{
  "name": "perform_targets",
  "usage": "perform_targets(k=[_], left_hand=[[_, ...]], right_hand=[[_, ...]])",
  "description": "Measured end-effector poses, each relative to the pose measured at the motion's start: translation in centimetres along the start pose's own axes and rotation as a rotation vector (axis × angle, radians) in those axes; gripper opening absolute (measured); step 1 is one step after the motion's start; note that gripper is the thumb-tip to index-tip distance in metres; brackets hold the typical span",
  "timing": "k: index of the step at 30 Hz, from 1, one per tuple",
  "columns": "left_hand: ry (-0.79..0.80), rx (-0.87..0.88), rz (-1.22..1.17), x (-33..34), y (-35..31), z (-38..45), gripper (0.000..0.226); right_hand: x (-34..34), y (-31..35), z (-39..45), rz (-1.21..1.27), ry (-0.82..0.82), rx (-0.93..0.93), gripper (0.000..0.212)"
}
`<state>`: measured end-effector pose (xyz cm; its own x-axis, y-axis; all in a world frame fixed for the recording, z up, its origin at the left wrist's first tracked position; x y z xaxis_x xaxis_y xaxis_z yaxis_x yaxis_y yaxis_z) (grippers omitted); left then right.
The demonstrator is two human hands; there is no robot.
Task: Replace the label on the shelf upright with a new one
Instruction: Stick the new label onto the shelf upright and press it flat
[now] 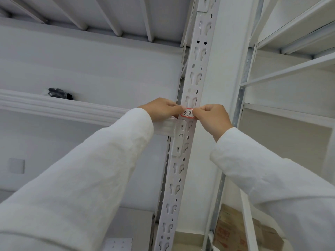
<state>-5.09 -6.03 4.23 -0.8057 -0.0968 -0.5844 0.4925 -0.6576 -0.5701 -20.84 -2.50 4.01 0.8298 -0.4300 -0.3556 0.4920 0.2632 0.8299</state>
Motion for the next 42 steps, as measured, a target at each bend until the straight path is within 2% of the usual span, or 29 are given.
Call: perform_targets(k=[7, 15, 19, 21, 24, 27, 31, 35, 42], left_hand=[[-0.010, 0.019, 0.011, 0.1, -0.2, -0.1, 0.017], [-0.042, 0.016, 0.004, 0.3, -0.3, -0.2, 0.017], [-0.038, 0.023, 0.010, 0.4, -0.4, -0.2, 0.018], [-0.022, 0.010, 0.010, 0.3, -0.3, -0.1, 0.018], [0.007, -0.023, 0.000, 0.1, -0.4, 0.0, 0.025], [0.018, -0.082, -0.006, 0.1, -1.0, 0.1, 0.042], [0.002, -0.120, 0.018, 0.2, -1.0, 0.4, 0.058], [-0.037, -0.063, 0.057, 0.4, -0.8, 0.3, 0.056], [0.020, -0.042, 0.079, 0.1, -0.6, 0.4, 0.050]], right_hand=[[-0.2, 0.1, 0.3, -0.080, -0.021, -0.022, 0.020], [-0.4, 0.3, 0.4, -0.237, -0.088, -0.047, 0.011], [-1.2, 1.0, 0.7, -0.419, -0.144, -0.074, 0.021], [-1.9, 0.7, 1.1, -0.343, -0.099, -0.067, 0.028], [-2.3, -0.1, 1.3, -0.134, 0.017, -0.070, 0.027], [-0.9, -0.4, 1.4, -0.077, 0.140, -0.054, 0.046], [1.0, -0.6, 1.4, -0.057, 0.200, -0.048, 0.030], [1.0, -1.0, 1.4, 0.040, 0.318, 0.000, 0.023], [0.3, -1.3, 1.8, 0.117, 0.483, 0.055, 0.019]])
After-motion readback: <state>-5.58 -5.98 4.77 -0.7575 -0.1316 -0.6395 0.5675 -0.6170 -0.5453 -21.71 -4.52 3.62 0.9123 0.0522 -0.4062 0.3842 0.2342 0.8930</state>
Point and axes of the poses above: each hand's wrist, its own z-axis towards the middle knuckle, its own x-axis out of the palm, y = z × x, the point moved 3 cm from there along z, towards the middle knuckle, and after that the axes turned 12 degrees about x, right-handed, at the moved point
